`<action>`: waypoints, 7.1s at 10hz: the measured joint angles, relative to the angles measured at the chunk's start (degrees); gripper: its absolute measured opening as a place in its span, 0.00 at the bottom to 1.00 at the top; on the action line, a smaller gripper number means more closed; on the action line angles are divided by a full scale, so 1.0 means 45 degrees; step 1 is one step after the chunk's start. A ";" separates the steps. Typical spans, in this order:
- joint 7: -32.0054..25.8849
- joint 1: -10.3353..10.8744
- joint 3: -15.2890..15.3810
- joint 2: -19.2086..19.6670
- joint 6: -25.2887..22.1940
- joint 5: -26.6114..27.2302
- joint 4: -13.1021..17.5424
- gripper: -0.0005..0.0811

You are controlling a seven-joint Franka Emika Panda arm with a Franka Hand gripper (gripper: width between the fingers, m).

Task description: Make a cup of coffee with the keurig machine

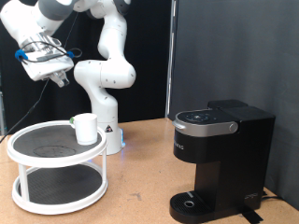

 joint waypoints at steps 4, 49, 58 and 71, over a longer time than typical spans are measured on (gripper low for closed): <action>-0.0116 0.0070 0.0012 0.0191 0.1656 0.0061 -0.1414 0.01; -0.0850 0.3945 0.3142 0.4131 0.6390 0.7329 -0.0577 0.01; -0.0407 0.4938 0.4005 0.6061 0.7357 0.7509 0.0105 0.01; -0.2412 0.5047 0.5677 1.0629 0.9544 1.0315 0.1779 0.01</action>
